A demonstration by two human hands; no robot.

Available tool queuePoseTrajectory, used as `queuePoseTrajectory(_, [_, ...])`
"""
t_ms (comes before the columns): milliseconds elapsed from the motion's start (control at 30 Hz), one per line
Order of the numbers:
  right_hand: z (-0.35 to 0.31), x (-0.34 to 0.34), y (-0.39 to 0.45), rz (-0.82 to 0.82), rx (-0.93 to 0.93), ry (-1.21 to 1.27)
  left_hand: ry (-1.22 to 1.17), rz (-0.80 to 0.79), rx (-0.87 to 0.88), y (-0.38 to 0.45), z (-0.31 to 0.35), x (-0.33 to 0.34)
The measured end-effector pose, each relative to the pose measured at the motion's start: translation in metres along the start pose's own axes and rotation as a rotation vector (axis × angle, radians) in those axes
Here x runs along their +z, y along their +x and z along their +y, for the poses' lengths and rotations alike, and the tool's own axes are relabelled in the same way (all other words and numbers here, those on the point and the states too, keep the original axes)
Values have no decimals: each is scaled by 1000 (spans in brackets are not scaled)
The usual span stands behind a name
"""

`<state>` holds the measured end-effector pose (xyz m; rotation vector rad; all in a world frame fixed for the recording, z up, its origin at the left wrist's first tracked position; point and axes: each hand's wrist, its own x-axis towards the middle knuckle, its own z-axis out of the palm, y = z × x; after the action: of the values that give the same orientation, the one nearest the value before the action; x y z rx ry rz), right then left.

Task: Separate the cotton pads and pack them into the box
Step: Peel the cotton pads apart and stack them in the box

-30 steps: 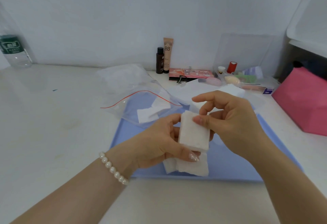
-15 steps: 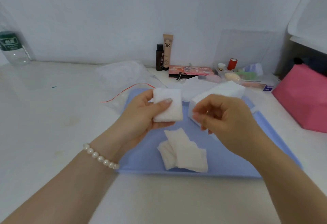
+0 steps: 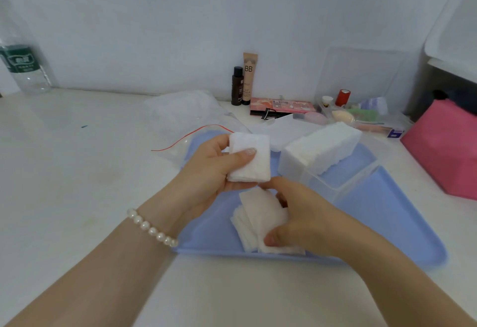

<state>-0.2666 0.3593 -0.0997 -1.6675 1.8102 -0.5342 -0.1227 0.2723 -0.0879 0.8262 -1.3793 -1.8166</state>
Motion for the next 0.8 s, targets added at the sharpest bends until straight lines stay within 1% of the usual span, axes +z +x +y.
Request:
queuePoseTrajectory(100, [2, -1, 3, 29, 23, 119, -22, 8, 9, 0, 0, 2])
queuePoseTrajectory(233, [3, -23, -3, 40, 35, 263, -102, 43, 39, 1, -3, 4])
queuePoseTrajectory(367, [-1, -42, -12, 85, -46, 540, -122, 38, 35, 2, -8, 9])
queuePoseTrajectory(467, [-6, -42, -14, 62, -136, 820, -107, 30, 23, 2, -14, 11])
queuePoseTrajectory(600, [-12, -36, -14, 25, -211, 1094, -98, 27, 17, 2, -18, 13])
queuePoseTrajectory(700, [-15, -22, -12, -7, -180, 1155, -75, 33, 44, 1, -20, 14])
queuePoseTrajectory(800, [-17, -9, -10, 25, -101, 1148, -76, 16, 72, 0, -18, 16])
